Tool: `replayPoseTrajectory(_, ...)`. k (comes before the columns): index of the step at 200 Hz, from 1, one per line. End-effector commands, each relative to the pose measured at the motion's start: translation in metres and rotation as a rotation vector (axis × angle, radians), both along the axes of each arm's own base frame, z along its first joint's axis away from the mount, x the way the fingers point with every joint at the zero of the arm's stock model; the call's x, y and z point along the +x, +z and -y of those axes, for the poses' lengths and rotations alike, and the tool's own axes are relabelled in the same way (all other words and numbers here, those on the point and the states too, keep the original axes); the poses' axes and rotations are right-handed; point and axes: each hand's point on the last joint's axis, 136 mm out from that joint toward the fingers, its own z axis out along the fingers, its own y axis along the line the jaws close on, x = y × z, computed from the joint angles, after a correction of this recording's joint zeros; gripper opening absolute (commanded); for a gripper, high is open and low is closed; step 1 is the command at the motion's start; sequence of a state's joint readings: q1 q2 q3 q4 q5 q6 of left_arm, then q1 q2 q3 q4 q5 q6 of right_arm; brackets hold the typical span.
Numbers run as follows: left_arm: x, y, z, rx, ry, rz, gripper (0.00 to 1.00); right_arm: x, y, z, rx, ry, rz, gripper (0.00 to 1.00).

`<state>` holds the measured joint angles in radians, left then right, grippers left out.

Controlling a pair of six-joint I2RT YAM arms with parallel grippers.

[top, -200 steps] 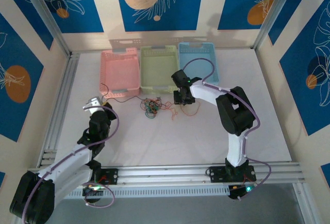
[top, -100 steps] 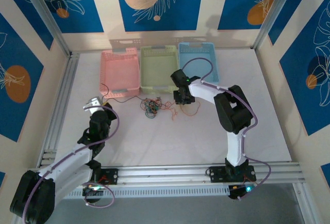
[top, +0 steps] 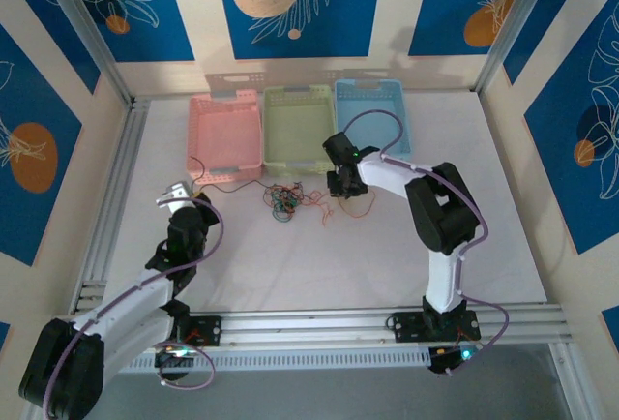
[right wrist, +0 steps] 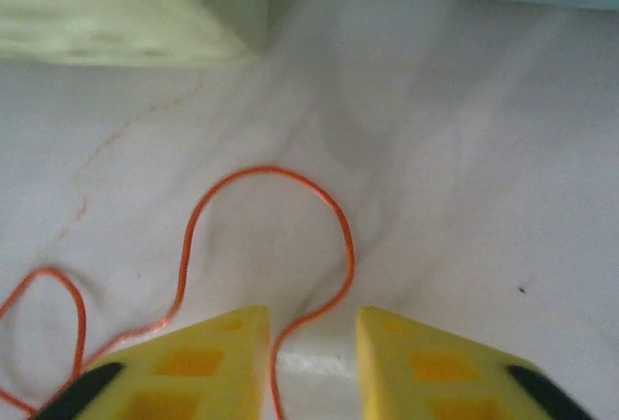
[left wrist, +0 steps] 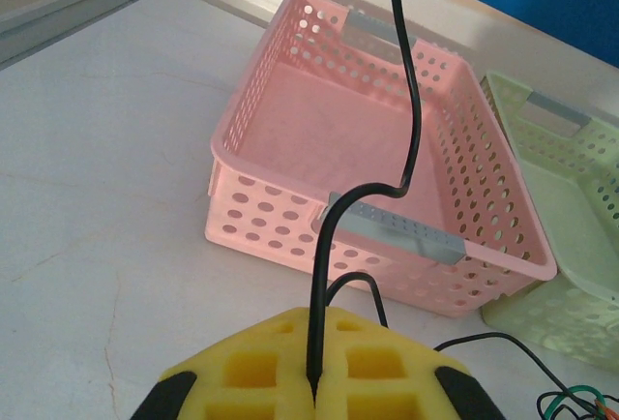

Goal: Untangle the cables

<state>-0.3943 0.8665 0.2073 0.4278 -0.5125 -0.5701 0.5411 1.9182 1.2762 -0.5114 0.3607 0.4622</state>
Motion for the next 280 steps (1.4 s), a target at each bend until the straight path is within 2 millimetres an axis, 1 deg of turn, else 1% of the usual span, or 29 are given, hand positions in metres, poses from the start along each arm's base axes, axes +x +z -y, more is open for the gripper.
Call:
replayPoseTrajectory(1,0.003,0.007,-0.001,-0.012,0.002,0.026,0.0,0.002,0.045,-0.007,0.056,0.016,0.12,0.44)
replayPoseTrajectory(11,0.003,0.007,-0.001,-0.012,0.002,0.026,0.0,0.0,0.058,-0.007,0.07,0.019,0.138,0.5)
replayPoseTrajectory(22,0.003,0.007,-0.001,-0.012,0.003,0.026,0.0,-0.005,0.068,-0.004,0.072,0.007,0.131,0.53)
replayPoseTrajectory(37,0.003,0.007,-0.001,-0.013,0.002,0.027,0.0,-0.015,0.073,0.001,0.066,-0.008,0.11,0.55)
replayPoseTrajectory(50,0.003,0.008,-0.001,-0.014,0.002,0.028,0.0,-0.026,0.067,0.003,0.07,-0.01,0.067,0.55)
replayPoseTrajectory(63,0.003,0.008,-0.001,-0.014,0.002,0.028,0.0,-0.036,0.057,0.003,0.065,-0.009,0.009,0.55)
replayPoseTrajectory(71,0.003,0.007,-0.001,-0.015,0.0,0.026,0.0,-0.039,0.053,0.003,0.058,-0.016,-0.022,0.54)
replayPoseTrajectory(86,0.004,0.007,-0.001,-0.014,-0.002,0.026,0.0,-0.039,0.049,0.007,0.026,-0.029,-0.049,0.53)
replayPoseTrajectory(119,0.003,0.007,-0.001,-0.015,-0.002,0.026,0.0,-0.043,0.042,0.009,0.022,-0.031,-0.12,0.5)
replayPoseTrajectory(129,0.004,0.007,0.0,-0.015,-0.003,0.026,0.0,-0.044,0.04,0.007,0.031,-0.019,-0.142,0.49)
replayPoseTrajectory(150,0.004,0.007,-0.001,-0.014,-0.003,0.026,0.0,-0.048,0.029,0.004,0.021,0.006,-0.211,0.48)
replayPoseTrajectory(184,0.004,0.007,0.0,-0.016,-0.005,0.025,0.0,-0.044,0.021,0.002,0.013,0.021,-0.251,0.46)
replayPoseTrajectory(207,0.004,0.006,0.0,-0.016,-0.007,0.024,0.0,-0.041,0.012,0.008,-0.018,0.019,-0.284,0.46)
replayPoseTrajectory(239,0.005,0.006,0.0,-0.015,-0.006,0.023,0.0,-0.037,0.002,0.007,-0.03,0.046,-0.312,0.45)
replayPoseTrajectory(280,0.005,0.006,0.0,-0.015,-0.006,0.021,0.0,-0.039,-0.009,0.0,-0.022,0.119,-0.362,0.43)
